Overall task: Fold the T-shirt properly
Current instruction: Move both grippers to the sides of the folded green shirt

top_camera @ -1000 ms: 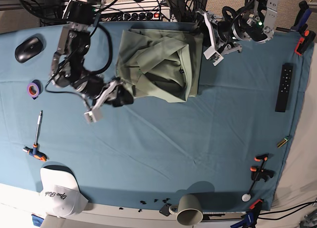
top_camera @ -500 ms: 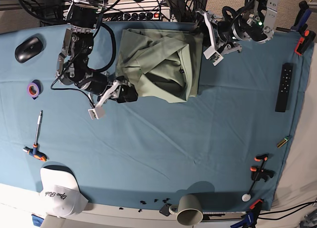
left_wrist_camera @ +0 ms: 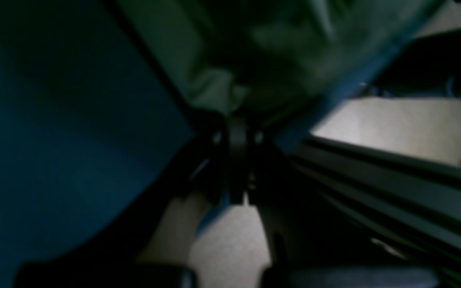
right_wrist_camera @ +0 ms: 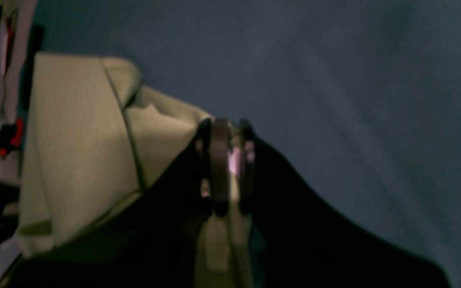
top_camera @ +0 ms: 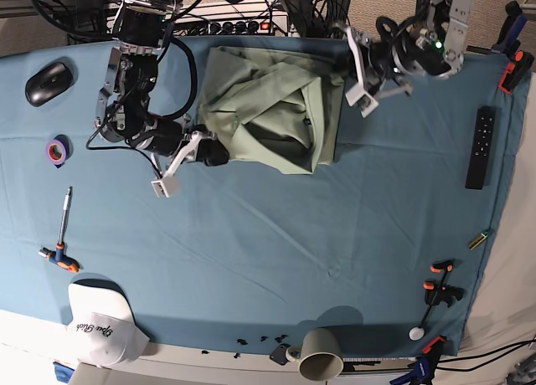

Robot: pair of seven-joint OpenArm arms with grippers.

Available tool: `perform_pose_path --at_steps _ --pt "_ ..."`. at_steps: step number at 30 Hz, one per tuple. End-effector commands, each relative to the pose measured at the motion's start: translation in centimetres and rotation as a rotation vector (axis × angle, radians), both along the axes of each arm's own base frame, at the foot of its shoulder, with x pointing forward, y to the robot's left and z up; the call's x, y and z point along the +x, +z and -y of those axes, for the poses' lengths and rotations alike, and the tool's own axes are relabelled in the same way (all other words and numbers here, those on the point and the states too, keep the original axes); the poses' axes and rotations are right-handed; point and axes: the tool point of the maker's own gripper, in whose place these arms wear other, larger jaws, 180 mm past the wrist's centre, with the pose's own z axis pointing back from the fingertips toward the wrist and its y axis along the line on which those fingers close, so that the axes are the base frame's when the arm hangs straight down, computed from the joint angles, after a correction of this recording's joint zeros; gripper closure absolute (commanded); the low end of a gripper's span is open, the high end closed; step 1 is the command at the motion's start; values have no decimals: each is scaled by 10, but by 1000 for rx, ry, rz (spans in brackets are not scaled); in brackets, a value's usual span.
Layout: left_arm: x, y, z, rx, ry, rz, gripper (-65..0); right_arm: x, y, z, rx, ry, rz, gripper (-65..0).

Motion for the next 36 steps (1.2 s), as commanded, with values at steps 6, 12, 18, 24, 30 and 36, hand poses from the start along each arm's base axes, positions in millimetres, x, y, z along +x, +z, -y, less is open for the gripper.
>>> perform_pose_path --at_steps 6,12,18,24,30,36 --pt "30 14 2 -35 18 89 0 -16 24 2 -59 46 70 0" --pt "69 14 -11 20 40 155 0 -50 24 5 -124 58 72 0" --pt "109 18 -18 7 73 186 0 -92 8 4 -127 58 2 0" --pt "147 29 -23 -9 99 220 0 -117 -2 -4 -86 30 -43 0" --pt "185 48 -21 -34 123 269 0 -126 2 -36 50 -24 -54 0" --pt "208 60 0 -103 116 280 0 -124 7 -47 97 -43 -43 0"
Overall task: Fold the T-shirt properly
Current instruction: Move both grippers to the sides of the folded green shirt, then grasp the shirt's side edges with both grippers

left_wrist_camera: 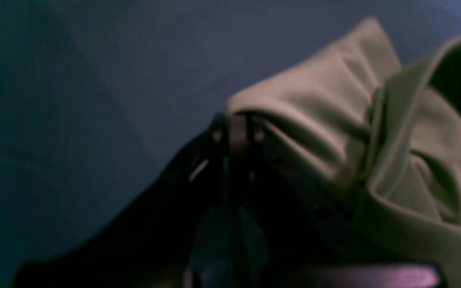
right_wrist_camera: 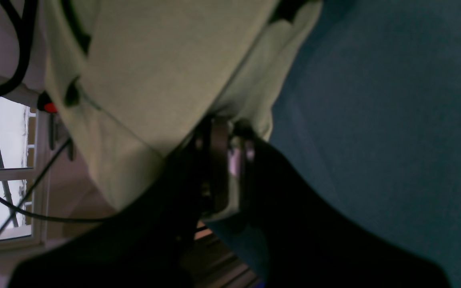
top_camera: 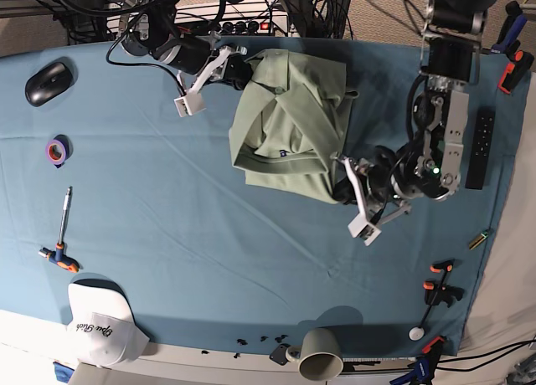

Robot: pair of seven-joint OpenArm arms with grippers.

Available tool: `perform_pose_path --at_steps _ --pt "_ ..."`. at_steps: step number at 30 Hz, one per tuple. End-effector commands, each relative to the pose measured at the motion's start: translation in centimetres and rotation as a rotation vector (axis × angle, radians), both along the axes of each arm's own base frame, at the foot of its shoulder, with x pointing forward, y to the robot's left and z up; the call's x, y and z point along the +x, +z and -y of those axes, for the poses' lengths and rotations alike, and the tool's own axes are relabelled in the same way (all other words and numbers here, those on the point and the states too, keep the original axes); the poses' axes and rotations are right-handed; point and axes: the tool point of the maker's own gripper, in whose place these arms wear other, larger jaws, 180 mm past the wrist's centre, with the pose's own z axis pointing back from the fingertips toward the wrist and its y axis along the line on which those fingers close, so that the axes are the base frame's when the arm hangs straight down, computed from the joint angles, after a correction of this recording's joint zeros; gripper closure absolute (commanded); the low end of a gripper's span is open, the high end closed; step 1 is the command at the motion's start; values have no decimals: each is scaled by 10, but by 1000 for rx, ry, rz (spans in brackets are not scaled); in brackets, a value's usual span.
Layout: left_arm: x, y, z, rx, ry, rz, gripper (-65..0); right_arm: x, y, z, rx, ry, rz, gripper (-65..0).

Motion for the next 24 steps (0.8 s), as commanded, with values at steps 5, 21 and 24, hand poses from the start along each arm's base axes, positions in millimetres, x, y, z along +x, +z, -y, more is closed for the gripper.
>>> perform_pose_path --at_steps 5,21,24 --pt "17 17 9 -70 17 42 0 2 5 1 2 3 21 0" --pt "25 2 -59 171 107 43 -262 19 38 5 -48 29 173 -224" --pt "25 4 -77 205 129 40 -262 27 62 12 -110 25 261 -224"
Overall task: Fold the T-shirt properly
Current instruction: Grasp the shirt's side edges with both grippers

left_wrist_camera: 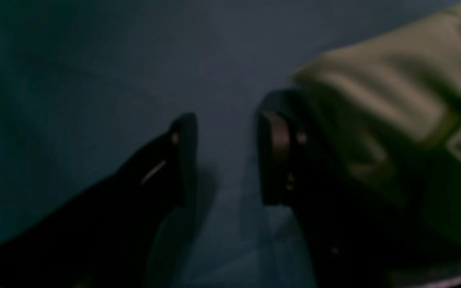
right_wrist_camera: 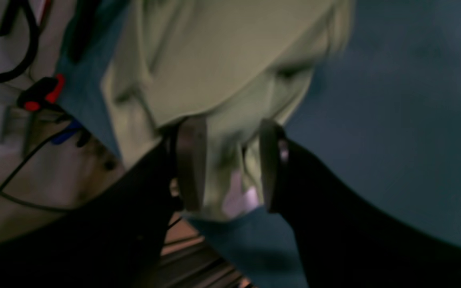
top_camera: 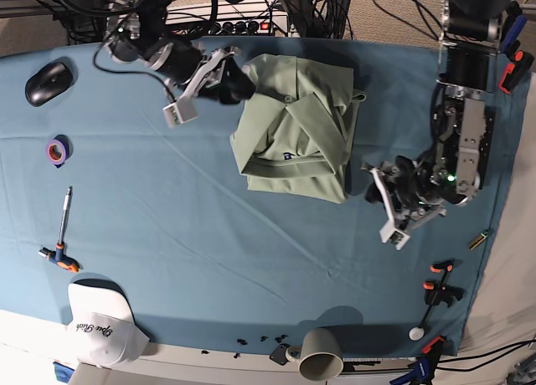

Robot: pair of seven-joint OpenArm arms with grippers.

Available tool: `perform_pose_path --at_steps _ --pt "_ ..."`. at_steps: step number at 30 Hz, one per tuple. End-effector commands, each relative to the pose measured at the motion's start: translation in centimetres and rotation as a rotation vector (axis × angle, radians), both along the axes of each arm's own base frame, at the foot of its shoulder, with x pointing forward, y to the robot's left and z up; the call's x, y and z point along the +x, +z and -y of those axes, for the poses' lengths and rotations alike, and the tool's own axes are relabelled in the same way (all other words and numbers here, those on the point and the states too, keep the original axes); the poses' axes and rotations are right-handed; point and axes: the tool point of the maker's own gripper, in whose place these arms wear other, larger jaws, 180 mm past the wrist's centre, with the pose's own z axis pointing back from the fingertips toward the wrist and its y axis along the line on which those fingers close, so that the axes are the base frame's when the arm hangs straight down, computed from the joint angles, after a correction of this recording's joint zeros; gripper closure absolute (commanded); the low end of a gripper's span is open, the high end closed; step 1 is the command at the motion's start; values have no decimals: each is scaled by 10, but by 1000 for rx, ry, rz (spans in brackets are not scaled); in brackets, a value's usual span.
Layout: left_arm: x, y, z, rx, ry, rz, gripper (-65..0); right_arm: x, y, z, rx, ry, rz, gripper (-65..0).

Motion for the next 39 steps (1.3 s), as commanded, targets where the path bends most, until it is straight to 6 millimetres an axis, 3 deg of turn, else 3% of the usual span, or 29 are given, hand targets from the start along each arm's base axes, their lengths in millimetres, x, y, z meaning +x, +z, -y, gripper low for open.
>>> perform_pose_path --at_steps 1,6,9,12,14,17,19,23,26,31,34,36,39 --pt "12 21 -5 -10 -1 55 -262 8 19 2 1 -11 74 -224" --pt "0 32 -2 -72 -61 18 -262 22 53 30 -146 -87 221 -224" --pt "-10 38 8 -142 -126 -11 -262 27 54 56 -251 -135 253 -227" --pt "-19 43 20 -210 -188 -31 -263 39 59 87 -362 -192 285 -301" --pt "-20 46 24 -241 -194 -32 -269 48 63 103 -408 -228 302 -316" --pt "-18 47 23 -235 -188 -20 -345 59 54 111 -391 -256 279 -327" --pt "-15 45 19 -210 -175 -10 -382 67 38 109 -341 -257 236 -328" --pt "-14 41 14 -197 -146 -21 -385 89 0 101 -219 -212 106 -361" --pt "-21 40 19 -231 -158 -47 -385 113 -15 86 -125 -123 29 -361" --pt "-49 35 33 -317 -250 -117 -385 140 -10 49 27 89 -50 -361" --pt "-67 36 43 -388 -320 -151 -385 150 16 19 194 190 -20 -361" --pt "-72 37 47 -416 -336 -155 -385 152 31 4 257 250 0 -361" --pt "-71 39 50 -426 -344 -147 -385 149 34 -7 241 316 -5 -361"
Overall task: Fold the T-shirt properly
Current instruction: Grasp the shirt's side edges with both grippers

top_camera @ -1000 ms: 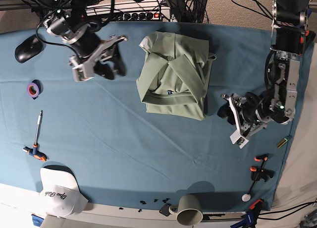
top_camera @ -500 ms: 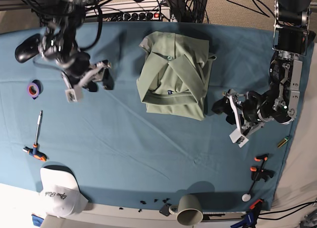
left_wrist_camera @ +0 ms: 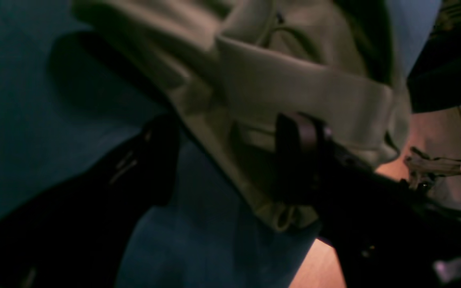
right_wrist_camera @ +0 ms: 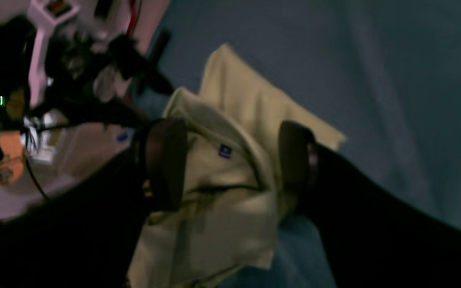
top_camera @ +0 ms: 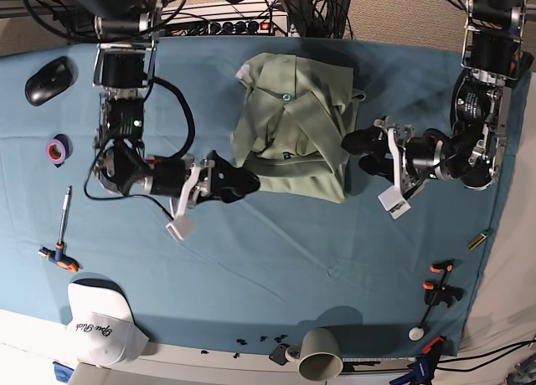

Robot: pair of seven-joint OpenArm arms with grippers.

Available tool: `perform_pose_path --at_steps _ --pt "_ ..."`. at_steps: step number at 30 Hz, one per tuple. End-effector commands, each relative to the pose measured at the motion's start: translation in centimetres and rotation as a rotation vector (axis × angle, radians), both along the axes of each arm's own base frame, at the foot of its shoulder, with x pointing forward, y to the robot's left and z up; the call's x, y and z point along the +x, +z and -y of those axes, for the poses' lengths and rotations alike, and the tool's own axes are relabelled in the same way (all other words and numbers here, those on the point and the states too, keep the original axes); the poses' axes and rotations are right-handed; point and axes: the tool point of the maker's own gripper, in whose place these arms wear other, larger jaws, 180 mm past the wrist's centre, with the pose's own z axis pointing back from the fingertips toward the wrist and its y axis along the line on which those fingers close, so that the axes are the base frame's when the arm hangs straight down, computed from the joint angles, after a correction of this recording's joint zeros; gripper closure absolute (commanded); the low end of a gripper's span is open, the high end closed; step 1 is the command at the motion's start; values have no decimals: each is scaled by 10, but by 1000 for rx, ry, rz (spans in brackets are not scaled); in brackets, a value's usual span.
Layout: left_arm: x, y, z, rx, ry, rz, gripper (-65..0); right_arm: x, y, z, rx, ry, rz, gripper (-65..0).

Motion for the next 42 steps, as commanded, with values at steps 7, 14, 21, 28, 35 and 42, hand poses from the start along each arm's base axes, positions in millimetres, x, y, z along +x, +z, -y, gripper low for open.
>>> perform_pose_path --at_steps 7,14,21,28,35,42 --pt "15 18 8 -43 5 79 -385 8 4 3 -51 8 36 -360" --pt "16 21 20 -79 4 89 -385 7 -3 24 -117 -5 28 -360" --pt "18 25 32 -118 5 98 -384 -4 -8 33 -92 -12 -3 -360" --pt "19 26 37 -128 5 101 -384 -10 -17 31 -3 -31 -74 -360" --pt "18 17 34 -133 6 83 -380 -9 -11 28 55 -37 -80 -360" --pt "18 16 34 -136 10 75 -380 -11 -12 28 58 -35 -85 -360"
